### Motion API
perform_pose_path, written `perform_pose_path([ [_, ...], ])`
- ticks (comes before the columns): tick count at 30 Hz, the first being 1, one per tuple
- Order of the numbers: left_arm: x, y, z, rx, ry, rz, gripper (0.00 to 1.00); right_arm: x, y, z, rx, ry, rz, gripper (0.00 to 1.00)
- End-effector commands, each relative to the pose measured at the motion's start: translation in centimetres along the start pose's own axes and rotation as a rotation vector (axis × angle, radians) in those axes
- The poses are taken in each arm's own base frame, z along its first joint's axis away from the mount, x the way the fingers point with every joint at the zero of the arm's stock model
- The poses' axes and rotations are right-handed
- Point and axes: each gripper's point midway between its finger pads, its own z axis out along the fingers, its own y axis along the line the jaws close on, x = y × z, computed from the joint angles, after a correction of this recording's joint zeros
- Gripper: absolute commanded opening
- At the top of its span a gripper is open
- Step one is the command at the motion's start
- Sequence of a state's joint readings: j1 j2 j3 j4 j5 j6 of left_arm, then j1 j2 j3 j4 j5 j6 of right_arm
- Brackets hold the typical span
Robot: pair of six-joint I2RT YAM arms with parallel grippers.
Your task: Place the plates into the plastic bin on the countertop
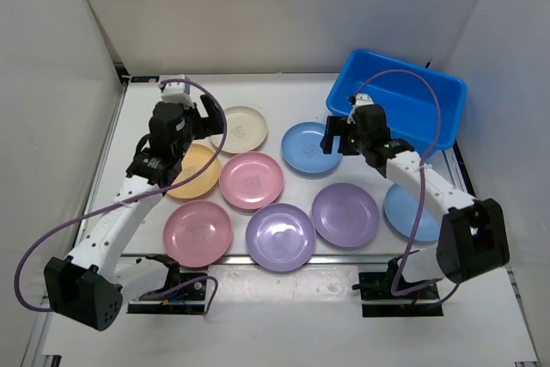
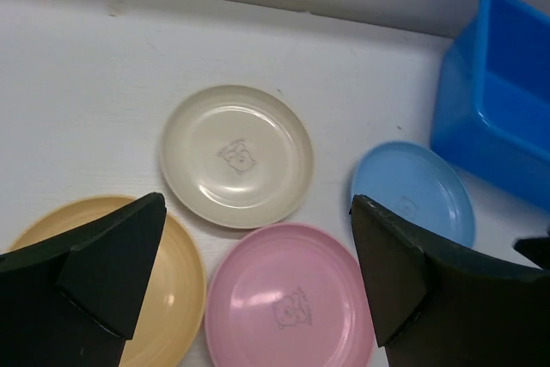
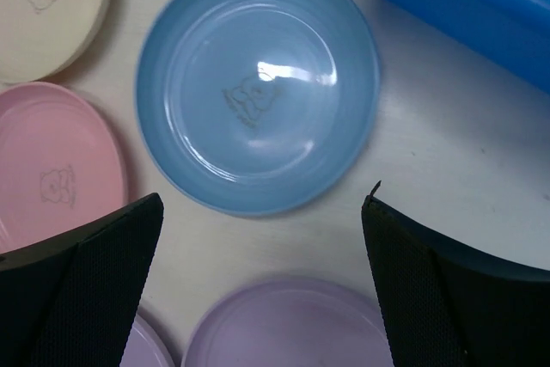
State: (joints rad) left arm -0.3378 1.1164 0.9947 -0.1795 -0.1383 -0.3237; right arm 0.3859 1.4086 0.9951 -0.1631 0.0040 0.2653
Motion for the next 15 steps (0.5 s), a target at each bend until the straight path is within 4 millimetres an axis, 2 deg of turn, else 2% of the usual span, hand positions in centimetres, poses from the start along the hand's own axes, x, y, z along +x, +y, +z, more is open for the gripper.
perform_pose_path([
  [1, 0.8, 3.1, -0.4, -0.159, 0.017, 0.033, 0.99, -1.1, -2.2, -2.2, 0.149, -0.092, 0.115, 0.99],
  [3, 0.5, 2.0, -0.3, -0.104, 0.016, 0.021, 0.99, -1.2, -2.6, -3.1, 0.18, -0.102, 0.114, 0.99],
  [5, 0.5, 1.5, 0.1, -0.08, 0.007, -0.002, 0.99, -0.2, -3.6, -3.8, 0.215, -0.097, 0.1, 0.99],
  [6, 0.5, 1.6, 0.4, -0.08, -0.008, -0.008, 0.99, 0.5, -3.9, -4.3, 0.24, -0.085, 0.099, 0.99],
  [9, 0.7, 1.7, 1.0, -0.082, -0.006, -0.002, 0.99, 2.8, -6.8, -4.9, 0.402, -0.041, 0.152, 0.99],
  [10, 0.4, 1.7, 1.2, -0.087, -0.012, 0.005, 0.99, 4.1, -7.4, -5.3, 0.437, -0.002, 0.161, 0.99],
  [11, 0.8, 1.8, 1.5, -0.096, 0.006, 0.018, 0.99, 4.8, -7.7, -5.5, 0.469, 0.012, 0.217, 0.99],
  [15, -0.6, 1.3, 1.6, -0.081, -0.023, 0.023, 0.99, 7.3, -9.4, -6.1, 0.572, 0.038, 0.268, 0.99],
])
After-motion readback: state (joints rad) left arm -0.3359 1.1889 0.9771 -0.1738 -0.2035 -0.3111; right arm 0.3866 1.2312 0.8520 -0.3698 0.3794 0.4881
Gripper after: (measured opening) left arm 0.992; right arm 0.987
